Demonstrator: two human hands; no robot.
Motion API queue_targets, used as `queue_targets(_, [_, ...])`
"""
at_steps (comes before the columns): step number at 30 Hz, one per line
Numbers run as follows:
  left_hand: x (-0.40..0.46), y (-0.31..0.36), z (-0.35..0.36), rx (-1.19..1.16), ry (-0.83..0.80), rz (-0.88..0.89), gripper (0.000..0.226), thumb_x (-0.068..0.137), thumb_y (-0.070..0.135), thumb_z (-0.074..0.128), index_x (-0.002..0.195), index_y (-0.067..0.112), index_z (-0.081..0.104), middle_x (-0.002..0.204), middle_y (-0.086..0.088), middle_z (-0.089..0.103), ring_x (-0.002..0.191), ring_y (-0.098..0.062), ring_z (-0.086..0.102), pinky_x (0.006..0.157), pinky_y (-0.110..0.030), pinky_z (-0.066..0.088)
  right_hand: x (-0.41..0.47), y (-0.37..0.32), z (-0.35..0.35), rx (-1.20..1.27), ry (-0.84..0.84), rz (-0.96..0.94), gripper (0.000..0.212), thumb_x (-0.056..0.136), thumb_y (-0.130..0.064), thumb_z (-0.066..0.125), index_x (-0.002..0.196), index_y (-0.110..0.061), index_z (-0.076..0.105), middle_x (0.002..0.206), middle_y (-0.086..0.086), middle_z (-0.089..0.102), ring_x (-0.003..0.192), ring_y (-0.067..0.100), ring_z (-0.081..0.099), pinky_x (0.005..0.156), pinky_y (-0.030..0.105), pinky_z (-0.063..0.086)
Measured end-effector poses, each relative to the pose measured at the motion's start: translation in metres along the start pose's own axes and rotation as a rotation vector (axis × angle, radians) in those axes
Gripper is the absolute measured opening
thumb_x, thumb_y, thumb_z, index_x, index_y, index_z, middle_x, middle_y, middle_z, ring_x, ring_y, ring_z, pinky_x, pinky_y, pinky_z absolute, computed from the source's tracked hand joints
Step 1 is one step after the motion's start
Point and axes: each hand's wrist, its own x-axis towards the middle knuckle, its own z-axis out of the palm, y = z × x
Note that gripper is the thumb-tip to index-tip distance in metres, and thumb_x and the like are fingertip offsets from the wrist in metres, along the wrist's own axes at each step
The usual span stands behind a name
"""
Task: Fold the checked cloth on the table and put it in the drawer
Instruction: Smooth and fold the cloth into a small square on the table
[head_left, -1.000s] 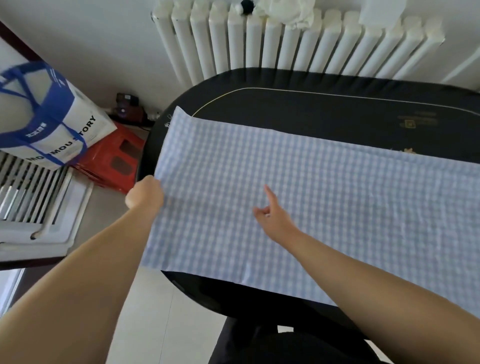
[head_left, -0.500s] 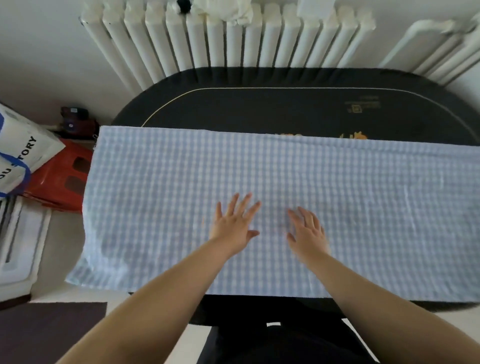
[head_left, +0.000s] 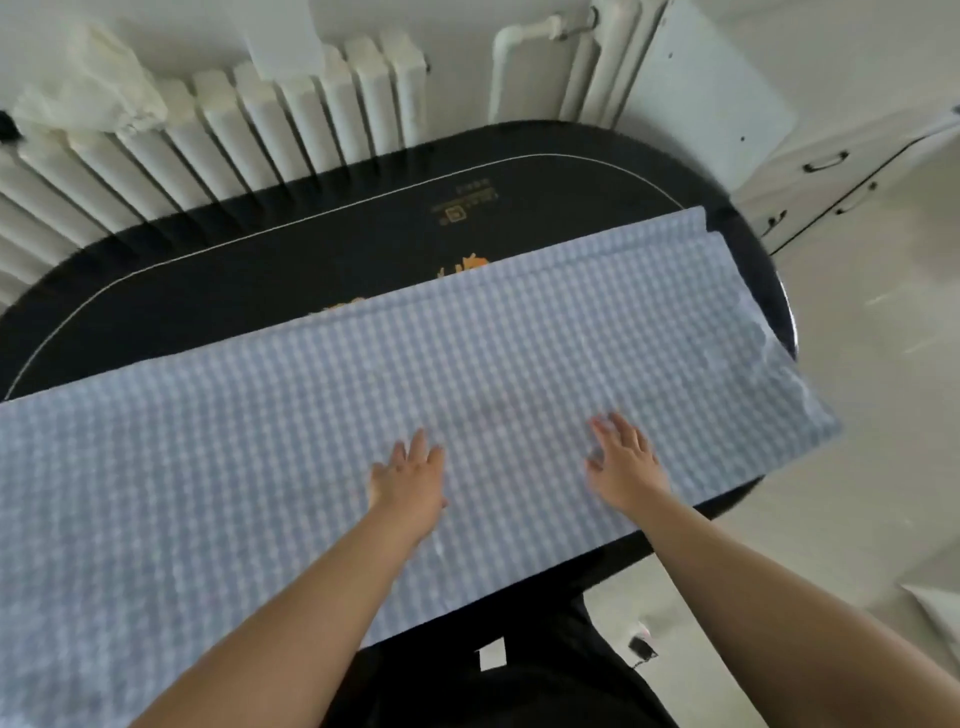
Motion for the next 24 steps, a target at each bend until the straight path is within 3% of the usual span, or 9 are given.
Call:
queue_targets(7, [0.051, 0.120, -0.033, 0.048, 0.036, 0.065, 0.086, 0.094, 0.042, 0.054, 0.153, 0.027, -0.007, 0.159, 0.000, -0.021, 0.148, -0.032, -0.006, 0.111, -0.051, 0.029, 0.020, 0.104, -0.041, 0.014, 0.013, -0.038, 0.064, 0.098, -0.041, 0.039, 0.150, -0.036, 0.004, 0.160, -0.006, -0.012, 0.147, 0.024, -0.008, 0.117, 0.045, 0.014])
queue_targets(11, [0.078, 0.180, -0.050, 0.104, 0.037, 0.086, 0.099, 0.088, 0.045, 0.061, 0.152, 0.024, -0.011, 0.157, -0.008, -0.027, 0.147, -0.032, -0.014, 0.109, -0.048, 0.033, 0.037, 0.171, -0.066, 0.050, 0.107, 0.089, 0.071, 0.093, -0.050, 0.046, 0.150, -0.035, 0.007, 0.160, -0.004, -0.006, 0.147, 0.023, -0.005, 0.118, 0.043, 0.008])
queue_targets(14, [0.089, 0.222, -0.053, 0.063, -0.013, 0.088, 0.107, 0.084, 0.045, 0.067, 0.153, 0.022, -0.011, 0.156, -0.011, -0.028, 0.147, -0.032, -0.015, 0.107, -0.047, 0.036, 0.039, 0.213, -0.084, 0.325, 0.392, 0.384, 0.070, 0.092, -0.043, 0.050, 0.149, -0.033, 0.011, 0.160, -0.003, 0.001, 0.147, 0.021, 0.001, 0.118, 0.044, 0.006])
queue_targets(16, [0.093, 0.242, -0.050, 0.053, -0.079, 0.072, 0.113, 0.081, 0.047, 0.069, 0.152, 0.020, -0.015, 0.155, -0.013, -0.031, 0.146, -0.035, -0.016, 0.108, -0.048, 0.035, 0.044, 0.239, -0.094, 0.657, 0.447, 0.526, 0.075, 0.087, -0.043, 0.057, 0.149, -0.026, 0.018, 0.158, 0.002, 0.016, 0.144, 0.025, 0.019, 0.116, 0.047, 0.019])
queue_targets(17, [0.095, 0.249, -0.048, 0.080, -0.103, 0.058, 0.117, 0.080, 0.050, 0.070, 0.151, 0.018, -0.017, 0.154, -0.015, -0.033, 0.145, -0.038, -0.017, 0.109, -0.049, 0.035, 0.048, 0.252, -0.096, 0.812, 0.418, 0.518, 0.077, 0.083, -0.045, 0.061, 0.147, -0.022, 0.026, 0.152, 0.006, 0.030, 0.138, 0.027, 0.033, 0.112, 0.048, 0.029])
queue_targets(19, [0.098, 0.256, -0.045, 0.133, -0.128, 0.027, 0.121, 0.079, 0.053, 0.069, 0.149, 0.014, -0.022, 0.151, -0.018, -0.036, 0.144, -0.041, -0.018, 0.110, -0.050, 0.034, 0.059, 0.277, -0.092, 0.888, 0.361, 0.441, 0.076, 0.068, -0.059, 0.060, 0.132, -0.019, 0.049, 0.129, 0.007, 0.055, 0.116, 0.027, 0.055, 0.098, 0.048, 0.046])
queue_targets(21, [0.100, 0.258, -0.043, 0.144, -0.134, 0.010, 0.122, 0.079, 0.053, 0.069, 0.148, 0.013, -0.024, 0.150, -0.019, -0.037, 0.143, -0.043, -0.019, 0.109, -0.051, 0.034, 0.064, 0.289, -0.097, 0.793, 0.367, 0.373, 0.068, 0.064, -0.062, 0.058, 0.116, -0.018, 0.059, 0.111, 0.003, 0.060, 0.108, 0.026, 0.056, 0.093, 0.047, 0.048])
queue_targets(24, [0.101, 0.261, -0.044, 0.163, -0.141, 0.002, 0.121, 0.080, 0.051, 0.068, 0.147, 0.011, -0.025, 0.148, -0.021, -0.039, 0.142, -0.045, -0.020, 0.108, -0.050, 0.036, 0.064, 0.285, -0.123, 0.599, 0.381, 0.238, 0.039, 0.080, -0.047, 0.061, 0.097, -0.012, 0.057, 0.100, -0.002, 0.052, 0.110, 0.024, 0.044, 0.095, 0.038, 0.037])
